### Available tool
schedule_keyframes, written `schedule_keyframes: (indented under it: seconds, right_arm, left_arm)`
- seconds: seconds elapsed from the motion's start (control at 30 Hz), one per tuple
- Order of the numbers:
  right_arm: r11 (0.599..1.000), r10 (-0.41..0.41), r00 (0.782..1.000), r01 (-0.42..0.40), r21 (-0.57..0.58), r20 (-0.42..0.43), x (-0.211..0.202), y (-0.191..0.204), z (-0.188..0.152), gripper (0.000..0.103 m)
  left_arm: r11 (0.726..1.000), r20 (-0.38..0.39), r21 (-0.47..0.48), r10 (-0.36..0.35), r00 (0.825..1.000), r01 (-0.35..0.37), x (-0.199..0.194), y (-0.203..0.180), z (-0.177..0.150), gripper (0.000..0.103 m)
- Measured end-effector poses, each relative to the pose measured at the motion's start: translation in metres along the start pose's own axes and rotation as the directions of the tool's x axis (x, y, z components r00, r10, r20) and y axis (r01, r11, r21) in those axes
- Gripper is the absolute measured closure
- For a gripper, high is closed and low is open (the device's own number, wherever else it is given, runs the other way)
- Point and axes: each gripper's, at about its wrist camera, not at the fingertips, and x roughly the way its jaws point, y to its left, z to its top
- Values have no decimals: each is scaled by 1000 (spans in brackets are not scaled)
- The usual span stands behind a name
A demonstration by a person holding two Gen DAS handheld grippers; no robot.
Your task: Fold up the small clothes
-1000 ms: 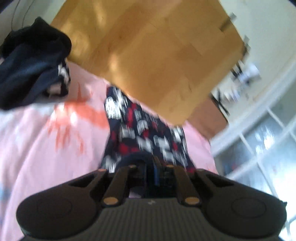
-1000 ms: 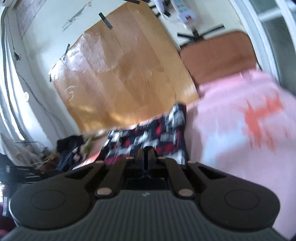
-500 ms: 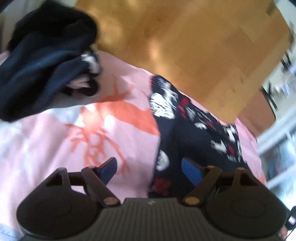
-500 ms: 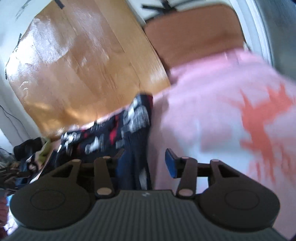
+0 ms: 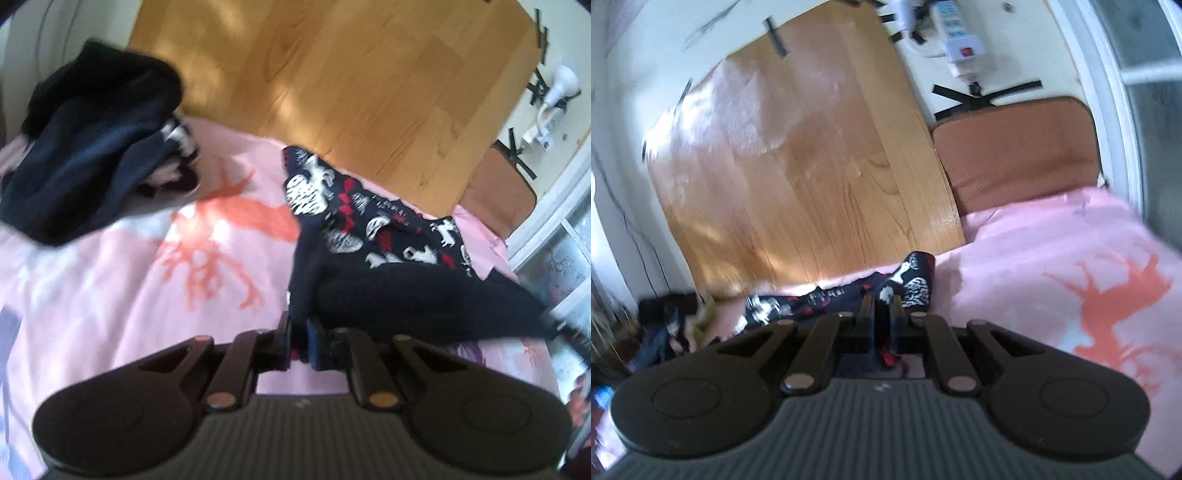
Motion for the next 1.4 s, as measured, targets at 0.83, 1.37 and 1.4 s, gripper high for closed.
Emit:
schedule_keyframes:
  seconds: [0.83, 1.37, 1.4]
  right_arm:
    - [936, 68, 947, -169, -309, -313, 114, 67, -48, 83]
    - [983, 97, 984, -118, -143, -147, 87, 17, -7, 88]
    - [987, 105, 986, -120, -110, -128, 80, 10, -4, 87]
  left_arm:
    - [968, 33, 199, 147, 989, -151, 89, -36, 27, 62]
    - [978, 136, 151, 122, 983, -143, 61, -26, 31, 61]
    - [975, 141, 164, 128, 982, -151, 63, -29, 32, 61]
